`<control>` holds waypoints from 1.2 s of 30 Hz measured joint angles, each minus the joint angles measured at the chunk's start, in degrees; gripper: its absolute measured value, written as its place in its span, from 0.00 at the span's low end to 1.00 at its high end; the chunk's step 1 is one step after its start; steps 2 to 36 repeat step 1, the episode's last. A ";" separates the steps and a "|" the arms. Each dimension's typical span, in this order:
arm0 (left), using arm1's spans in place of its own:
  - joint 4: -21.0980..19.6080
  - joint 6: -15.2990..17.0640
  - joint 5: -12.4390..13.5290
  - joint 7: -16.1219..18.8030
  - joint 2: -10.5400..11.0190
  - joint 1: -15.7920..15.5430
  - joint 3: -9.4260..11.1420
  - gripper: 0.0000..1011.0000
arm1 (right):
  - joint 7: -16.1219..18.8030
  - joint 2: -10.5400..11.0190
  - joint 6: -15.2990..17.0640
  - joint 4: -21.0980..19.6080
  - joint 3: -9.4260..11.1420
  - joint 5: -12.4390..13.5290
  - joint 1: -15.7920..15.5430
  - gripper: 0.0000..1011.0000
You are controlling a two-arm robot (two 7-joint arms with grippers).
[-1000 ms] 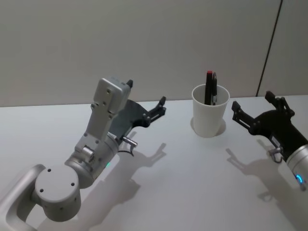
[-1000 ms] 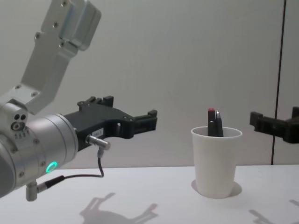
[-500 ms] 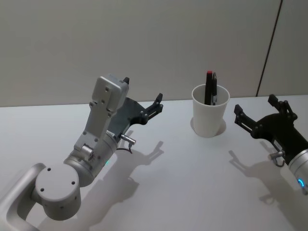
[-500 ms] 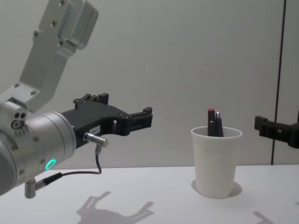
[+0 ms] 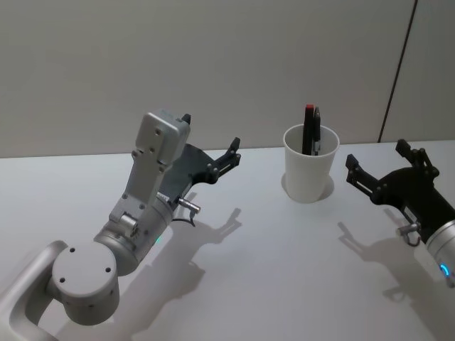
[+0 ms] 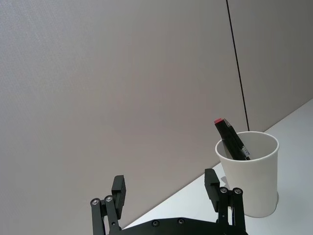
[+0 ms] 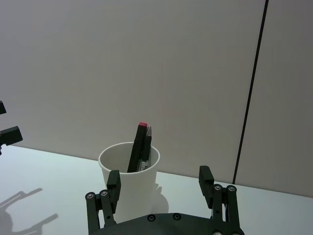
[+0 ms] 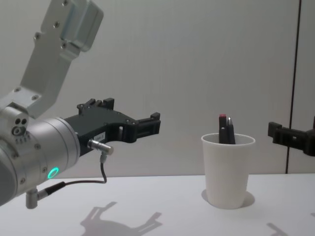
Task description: Place the pen into the pen holder.
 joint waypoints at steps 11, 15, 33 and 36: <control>0.00 0.00 0.00 0.00 0.00 0.00 0.00 0.99 | 0.00 0.00 0.00 0.00 0.00 0.00 0.00 0.99; 0.00 0.00 0.00 0.00 0.00 0.00 0.00 0.99 | 0.00 0.00 0.00 0.00 0.00 0.00 0.00 0.99; 0.00 0.00 0.00 0.00 0.00 0.00 0.00 0.99 | 0.00 0.00 0.00 0.00 0.00 0.00 0.00 0.99; 0.00 0.00 0.00 0.00 0.00 0.00 0.00 0.99 | 0.00 0.00 0.00 0.00 0.00 0.00 0.00 0.99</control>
